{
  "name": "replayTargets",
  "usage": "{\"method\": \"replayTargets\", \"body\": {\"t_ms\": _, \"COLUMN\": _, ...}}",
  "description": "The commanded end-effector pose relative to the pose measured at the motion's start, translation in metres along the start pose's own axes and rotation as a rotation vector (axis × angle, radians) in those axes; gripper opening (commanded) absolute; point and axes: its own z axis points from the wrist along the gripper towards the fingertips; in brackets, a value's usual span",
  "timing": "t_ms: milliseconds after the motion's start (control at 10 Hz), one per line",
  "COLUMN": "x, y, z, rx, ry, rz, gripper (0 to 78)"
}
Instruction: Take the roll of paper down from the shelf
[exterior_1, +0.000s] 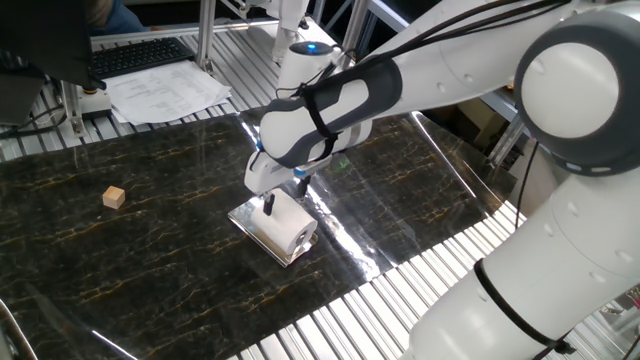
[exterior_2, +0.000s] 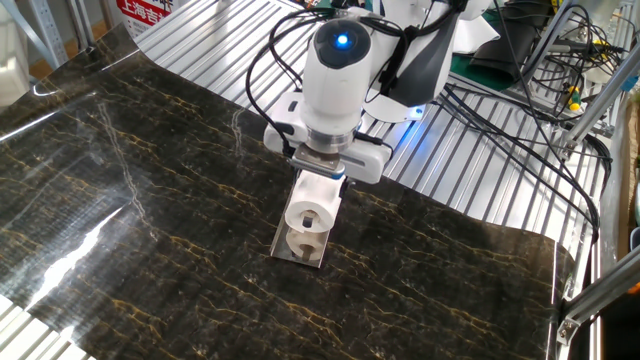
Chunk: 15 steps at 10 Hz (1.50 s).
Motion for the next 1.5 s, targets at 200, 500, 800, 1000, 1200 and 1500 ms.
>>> {"method": "replayTargets", "body": {"t_ms": 200, "x": 0.001, "y": 0.000, "z": 0.011, "rx": 0.006, "ry": -0.017, "rz": -0.001, "gripper": 77.4}}
{"method": "replayTargets", "body": {"t_ms": 500, "x": 0.003, "y": -0.003, "z": 0.018, "rx": 0.007, "ry": -0.028, "rz": -0.003, "gripper": 77.4}}
{"method": "replayTargets", "body": {"t_ms": 800, "x": 0.004, "y": -0.003, "z": 0.027, "rx": 0.006, "ry": -0.034, "rz": 0.004, "gripper": 77.4}}
{"method": "replayTargets", "body": {"t_ms": 1000, "x": 0.004, "y": -0.003, "z": 0.034, "rx": 0.004, "ry": -0.037, "rz": 0.006, "gripper": 77.4}}
{"method": "replayTargets", "body": {"t_ms": 1200, "x": 0.004, "y": -0.003, "z": 0.038, "rx": 0.001, "ry": -0.039, "rz": 0.011, "gripper": 77.4}}
{"method": "replayTargets", "body": {"t_ms": 1500, "x": 0.003, "y": -0.003, "z": 0.045, "rx": 0.007, "ry": -0.046, "rz": 0.007, "gripper": 77.4}}
